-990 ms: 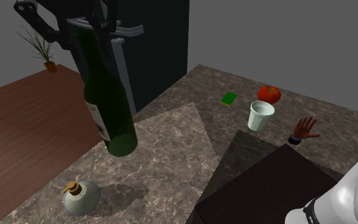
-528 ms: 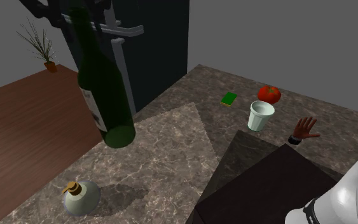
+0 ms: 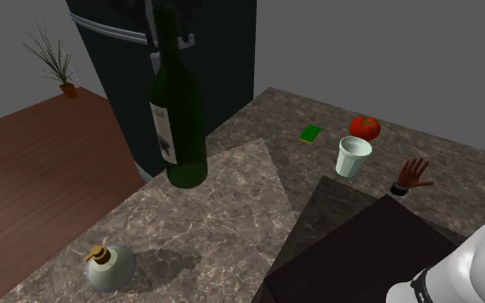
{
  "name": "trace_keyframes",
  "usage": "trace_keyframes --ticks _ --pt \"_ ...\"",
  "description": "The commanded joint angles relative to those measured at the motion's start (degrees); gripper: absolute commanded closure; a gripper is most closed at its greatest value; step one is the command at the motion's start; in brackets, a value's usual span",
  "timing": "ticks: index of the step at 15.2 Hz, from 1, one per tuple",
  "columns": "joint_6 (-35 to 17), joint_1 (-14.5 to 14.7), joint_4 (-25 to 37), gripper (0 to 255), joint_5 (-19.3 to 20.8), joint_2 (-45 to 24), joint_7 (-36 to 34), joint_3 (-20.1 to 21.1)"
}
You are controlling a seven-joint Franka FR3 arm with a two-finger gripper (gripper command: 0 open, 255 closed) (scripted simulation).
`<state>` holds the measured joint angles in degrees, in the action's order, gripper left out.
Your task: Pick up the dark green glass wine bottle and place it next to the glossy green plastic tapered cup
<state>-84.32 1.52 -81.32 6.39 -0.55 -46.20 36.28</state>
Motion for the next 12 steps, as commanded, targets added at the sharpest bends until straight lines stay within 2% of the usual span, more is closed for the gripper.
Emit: trace_keyframes --ticks 1,6,12 --pt "-2.17 -2.52 -5.5 255 -3.0 4.66 4.32 -2.31" --pt "-5.71 -5.62 -14.19 255 -6.29 11.22 13.04 -7.98" --pt "-9.13 -8.39 -21.71 255 -7.66 15.93 22.41 -14.33"
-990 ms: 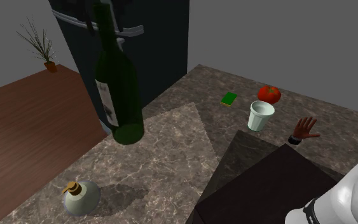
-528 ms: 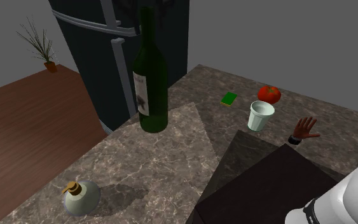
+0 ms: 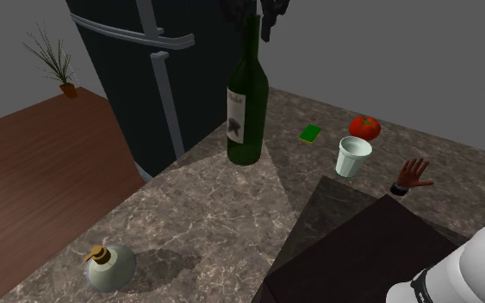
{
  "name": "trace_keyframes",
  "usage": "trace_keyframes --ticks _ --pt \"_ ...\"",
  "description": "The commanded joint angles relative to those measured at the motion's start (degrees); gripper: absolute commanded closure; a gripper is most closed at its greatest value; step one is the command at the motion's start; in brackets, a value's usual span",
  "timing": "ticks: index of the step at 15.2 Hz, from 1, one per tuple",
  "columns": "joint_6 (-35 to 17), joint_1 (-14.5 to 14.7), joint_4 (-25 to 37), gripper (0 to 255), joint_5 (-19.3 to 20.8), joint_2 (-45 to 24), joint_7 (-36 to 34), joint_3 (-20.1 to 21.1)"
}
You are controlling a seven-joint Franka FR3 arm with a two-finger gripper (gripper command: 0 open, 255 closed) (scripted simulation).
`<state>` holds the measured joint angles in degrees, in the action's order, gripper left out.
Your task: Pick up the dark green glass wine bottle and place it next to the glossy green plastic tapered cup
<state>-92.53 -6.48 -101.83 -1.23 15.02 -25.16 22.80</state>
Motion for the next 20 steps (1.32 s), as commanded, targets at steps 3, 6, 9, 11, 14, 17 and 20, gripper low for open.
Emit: trace_keyframes --ticks 3,6,9,11,14,17,20 --pt "-2.5 -1.71 -3.97 255 -0.08 1.67 5.73 -3.83" --pt "-4.02 -3.09 -6.11 255 0.14 2.36 9.95 -6.68" --pt "-5.52 -4.51 -7.66 255 0.53 2.46 14.04 -9.44" --pt "-6.49 -5.49 -8.36 255 0.84 2.21 16.71 -11.22" --pt "-7.92 -6.99 -8.91 255 1.31 1.39 20.64 -13.81" --pt "-9.3 -8.49 -8.87 255 1.77 0.04 24.49 -16.33" --pt "-10.58 -10.0 -8.23 255 2.12 -1.81 28.28 -18.76"
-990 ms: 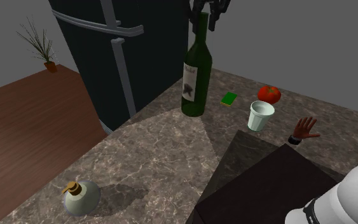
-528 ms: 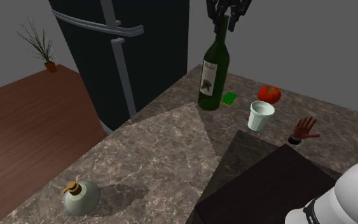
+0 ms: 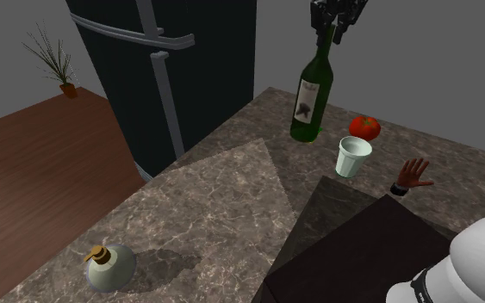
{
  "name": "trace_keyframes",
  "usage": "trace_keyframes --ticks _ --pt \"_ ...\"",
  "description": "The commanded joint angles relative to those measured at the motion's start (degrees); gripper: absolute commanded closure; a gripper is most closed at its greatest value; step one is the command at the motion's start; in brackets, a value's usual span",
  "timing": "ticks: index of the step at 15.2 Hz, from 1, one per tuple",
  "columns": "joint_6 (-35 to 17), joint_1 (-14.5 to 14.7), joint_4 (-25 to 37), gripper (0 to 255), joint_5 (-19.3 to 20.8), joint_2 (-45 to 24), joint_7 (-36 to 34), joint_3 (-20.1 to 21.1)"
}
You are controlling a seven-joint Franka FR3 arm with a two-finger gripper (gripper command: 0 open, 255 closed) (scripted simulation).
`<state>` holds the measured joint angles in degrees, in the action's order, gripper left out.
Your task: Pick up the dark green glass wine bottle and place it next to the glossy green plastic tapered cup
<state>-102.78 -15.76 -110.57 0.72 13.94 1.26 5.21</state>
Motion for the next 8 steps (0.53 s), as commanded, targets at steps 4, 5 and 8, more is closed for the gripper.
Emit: trace_keyframes --ticks 4,5,8 --pt "-1.85 -2.73 2.31 255 0.39 -3.96 6.84 -4.25" --pt "-2.18 -3.24 2.93 255 0.39 -4.89 8.08 -4.99" --pt "-3.05 -4.74 5.23 255 0.21 -7.99 11.75 -7.14"
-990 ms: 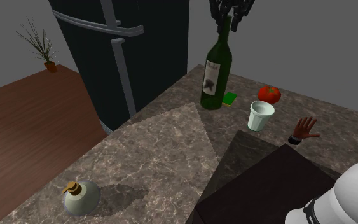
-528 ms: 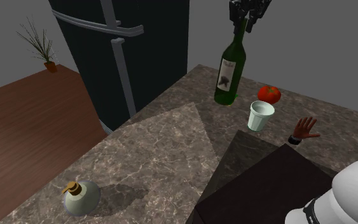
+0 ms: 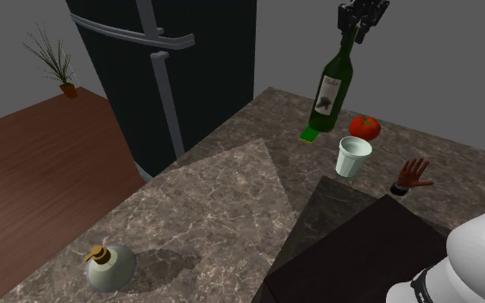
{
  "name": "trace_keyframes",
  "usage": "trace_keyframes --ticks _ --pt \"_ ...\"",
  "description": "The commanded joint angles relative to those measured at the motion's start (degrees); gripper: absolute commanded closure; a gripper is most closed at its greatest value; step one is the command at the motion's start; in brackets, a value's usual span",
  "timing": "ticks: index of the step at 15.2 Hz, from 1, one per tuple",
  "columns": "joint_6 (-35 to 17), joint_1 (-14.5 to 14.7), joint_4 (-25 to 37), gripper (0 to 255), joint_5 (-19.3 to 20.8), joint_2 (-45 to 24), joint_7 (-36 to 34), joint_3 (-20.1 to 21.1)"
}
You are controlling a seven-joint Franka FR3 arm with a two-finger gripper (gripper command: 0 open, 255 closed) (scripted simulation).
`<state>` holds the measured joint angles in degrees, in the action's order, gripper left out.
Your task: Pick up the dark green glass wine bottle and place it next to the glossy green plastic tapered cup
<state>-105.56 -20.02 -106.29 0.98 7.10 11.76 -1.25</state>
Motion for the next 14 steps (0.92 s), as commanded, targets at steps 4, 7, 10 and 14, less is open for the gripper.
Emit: trace_keyframes --ticks 4,7,10,14 --pt "-1.03 -2.62 5.04 255 -0.72 -5.97 6.09 -3.25" --pt "-1.23 -4.35 8.94 255 -1.55 -10.09 9.66 -4.92" --pt "-1.03 -6.23 13.63 255 -2.63 -14.66 13.13 -6.36" --pt "0.02 -9.04 21.37 255 -4.4 -21.53 17.5 -7.86"
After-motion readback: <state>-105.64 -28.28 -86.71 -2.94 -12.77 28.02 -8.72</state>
